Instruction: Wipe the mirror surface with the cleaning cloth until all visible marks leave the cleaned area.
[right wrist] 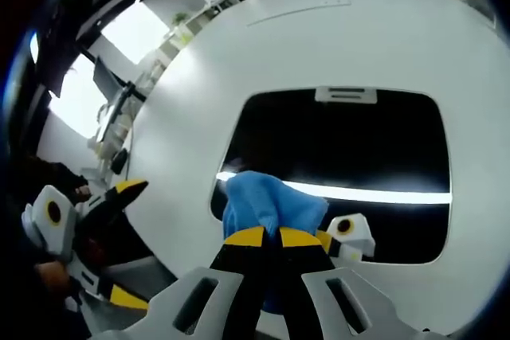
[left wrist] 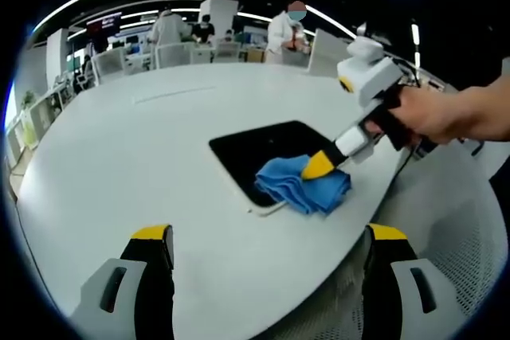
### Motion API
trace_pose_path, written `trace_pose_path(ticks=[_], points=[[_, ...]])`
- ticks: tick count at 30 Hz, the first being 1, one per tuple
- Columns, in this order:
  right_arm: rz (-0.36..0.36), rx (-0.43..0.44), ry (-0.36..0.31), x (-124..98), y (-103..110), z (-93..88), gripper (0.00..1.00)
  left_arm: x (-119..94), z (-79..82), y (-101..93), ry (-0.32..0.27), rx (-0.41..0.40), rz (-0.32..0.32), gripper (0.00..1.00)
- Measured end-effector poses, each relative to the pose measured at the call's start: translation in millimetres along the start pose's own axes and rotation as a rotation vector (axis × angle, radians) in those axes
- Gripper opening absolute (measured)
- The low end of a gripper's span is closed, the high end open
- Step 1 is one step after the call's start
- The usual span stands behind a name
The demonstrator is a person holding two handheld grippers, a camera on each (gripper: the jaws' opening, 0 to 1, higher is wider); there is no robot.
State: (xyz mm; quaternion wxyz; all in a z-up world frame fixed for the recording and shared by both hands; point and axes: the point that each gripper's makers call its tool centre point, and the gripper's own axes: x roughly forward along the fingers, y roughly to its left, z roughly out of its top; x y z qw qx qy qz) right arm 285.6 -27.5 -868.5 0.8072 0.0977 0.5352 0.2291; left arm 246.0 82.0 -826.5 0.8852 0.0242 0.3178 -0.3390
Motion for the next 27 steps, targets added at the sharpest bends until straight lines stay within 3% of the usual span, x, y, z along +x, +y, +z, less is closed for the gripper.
trace_pose_path(ticks=[27], points=[[0.017,0.017,0.001,-2.1,-11.8,-1.2,0.00,0.7,-3.0,1.6,0.016,-0.005,0.006,1.00]])
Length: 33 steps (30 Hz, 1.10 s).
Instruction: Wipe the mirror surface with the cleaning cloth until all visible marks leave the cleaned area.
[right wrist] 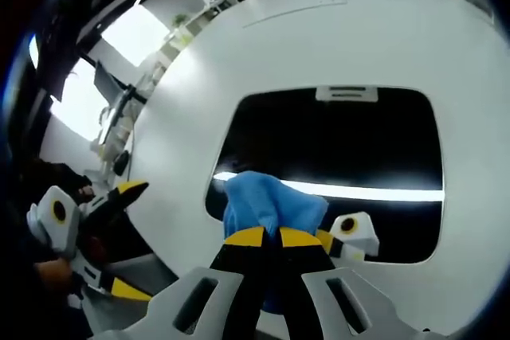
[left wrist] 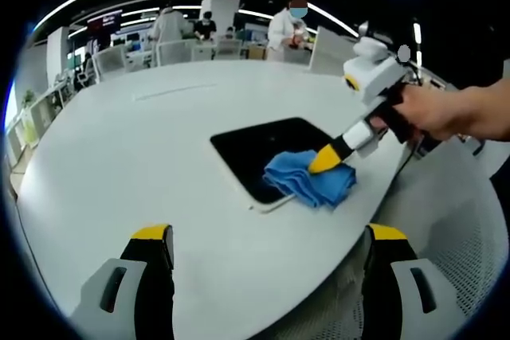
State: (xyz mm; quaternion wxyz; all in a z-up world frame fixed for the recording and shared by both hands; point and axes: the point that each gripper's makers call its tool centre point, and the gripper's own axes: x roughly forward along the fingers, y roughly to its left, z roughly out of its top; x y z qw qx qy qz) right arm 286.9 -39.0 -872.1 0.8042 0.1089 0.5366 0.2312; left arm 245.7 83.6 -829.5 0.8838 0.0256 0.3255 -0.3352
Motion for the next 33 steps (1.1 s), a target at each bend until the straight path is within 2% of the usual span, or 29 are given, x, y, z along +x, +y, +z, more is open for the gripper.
trace_pose_path(ticks=[8,17,28,33], points=[[0.005,-0.001,-0.009,-2.2,2.2,-0.7,0.00,0.3,-0.6,0.1,0.002,-0.002,0.000,1.00],[-0.007,0.001,-0.001,-6.2,-1.5,-1.6,0.00,-1.6,4.0,2.4,-0.022,0.006,0.013,1.00],[-0.015,0.000,0.000,-8.1,-2.6,-1.1,0.00,0.7,1.2,1.5,-0.008,0.002,0.003,1.00],[-0.030,-0.008,-0.007,-6.7,-6.0,4.6,0.00,1.1,0.7,1.1,-0.004,-0.002,0.001,1.00]])
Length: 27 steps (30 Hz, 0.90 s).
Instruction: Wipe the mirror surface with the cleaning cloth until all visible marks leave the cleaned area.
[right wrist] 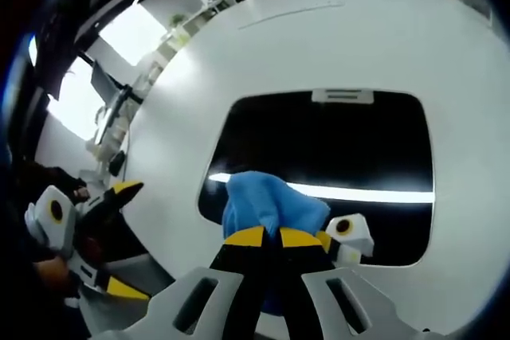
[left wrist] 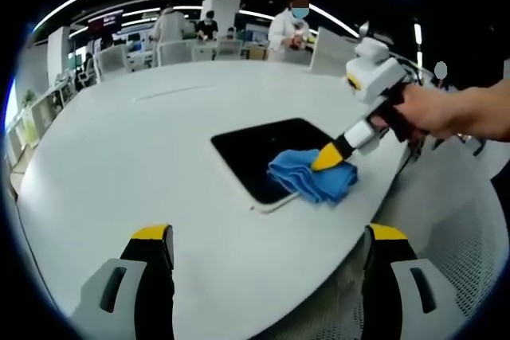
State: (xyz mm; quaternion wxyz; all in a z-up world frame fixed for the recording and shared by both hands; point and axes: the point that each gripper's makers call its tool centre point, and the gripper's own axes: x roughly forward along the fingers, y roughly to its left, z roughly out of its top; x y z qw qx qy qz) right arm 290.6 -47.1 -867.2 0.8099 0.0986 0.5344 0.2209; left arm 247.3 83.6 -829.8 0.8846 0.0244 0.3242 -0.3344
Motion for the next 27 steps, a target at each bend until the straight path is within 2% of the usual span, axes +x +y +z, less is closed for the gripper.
trace_pose_path(ticks=[7,13,21,27], points=[[-0.024,-0.020,-0.001,3.7,-5.5,12.0,0.00,-0.8,2.9,-0.2,-0.013,0.009,0.004,1.00],[-0.049,-0.048,-0.005,10.8,-11.5,29.7,0.00,-0.5,0.6,-0.8,-0.005,0.000,-0.001,1.00],[-0.071,-0.060,-0.016,24.3,-19.6,58.2,0.00,-0.8,-0.2,-1.1,-0.003,-0.012,-0.004,1.00],[-0.091,-0.079,-0.024,32.4,-25.4,79.8,0.00,-2.3,4.0,-0.4,-0.028,-0.017,-0.002,1.00]])
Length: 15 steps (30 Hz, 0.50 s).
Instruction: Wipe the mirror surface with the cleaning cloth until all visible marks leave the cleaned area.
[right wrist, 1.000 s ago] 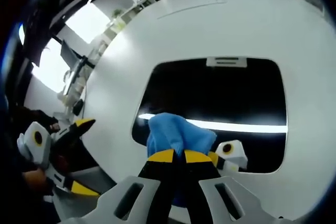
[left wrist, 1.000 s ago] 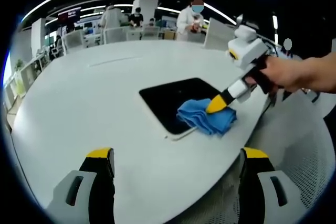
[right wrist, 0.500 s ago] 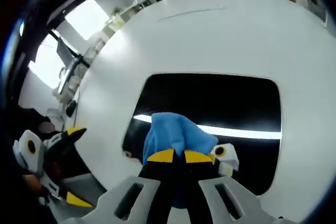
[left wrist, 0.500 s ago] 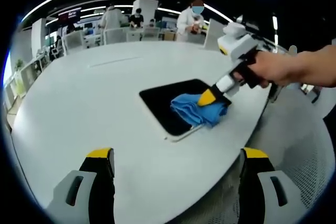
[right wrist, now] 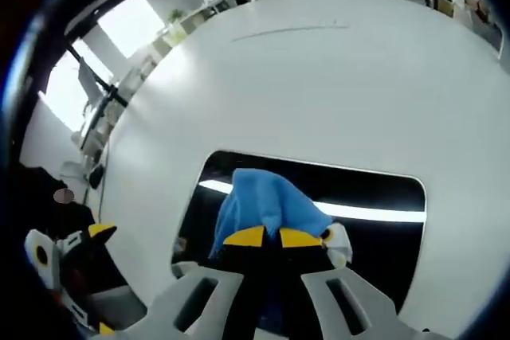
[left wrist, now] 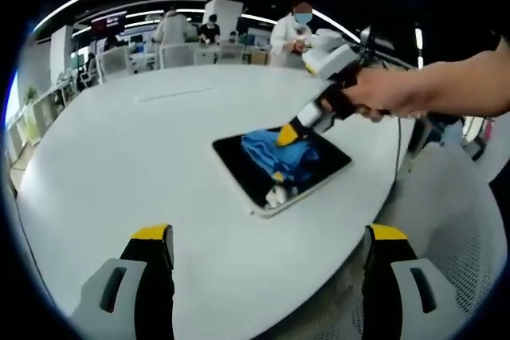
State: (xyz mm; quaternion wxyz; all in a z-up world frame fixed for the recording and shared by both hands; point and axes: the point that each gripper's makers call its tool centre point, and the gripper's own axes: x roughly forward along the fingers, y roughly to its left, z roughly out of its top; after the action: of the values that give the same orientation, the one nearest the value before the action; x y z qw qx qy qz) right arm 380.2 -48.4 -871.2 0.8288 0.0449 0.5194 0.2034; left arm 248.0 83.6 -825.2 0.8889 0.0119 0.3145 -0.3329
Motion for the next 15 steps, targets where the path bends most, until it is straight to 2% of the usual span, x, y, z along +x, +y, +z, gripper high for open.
trace_pose_path(ticks=[4,7,10,13,15], points=[[-0.006,-0.012,-0.003,6.0,-3.8,12.6,0.00,1.1,-2.9,0.1,0.012,0.003,-0.003,1.00],[0.001,-0.027,0.006,11.1,-7.3,24.0,0.00,0.1,-6.8,3.7,0.025,-0.026,0.012,1.00],[-0.001,-0.033,0.011,12.9,-8.0,29.1,0.00,-1.8,-6.3,7.5,0.018,-0.020,0.031,1.00],[-0.019,-0.110,0.026,13.8,-7.9,29.2,0.00,-2.5,-7.5,8.5,0.021,-0.025,0.038,1.00],[-0.022,-0.131,0.020,13.8,-6.5,28.1,0.00,-2.7,-7.6,10.0,0.017,-0.017,0.043,1.00]])
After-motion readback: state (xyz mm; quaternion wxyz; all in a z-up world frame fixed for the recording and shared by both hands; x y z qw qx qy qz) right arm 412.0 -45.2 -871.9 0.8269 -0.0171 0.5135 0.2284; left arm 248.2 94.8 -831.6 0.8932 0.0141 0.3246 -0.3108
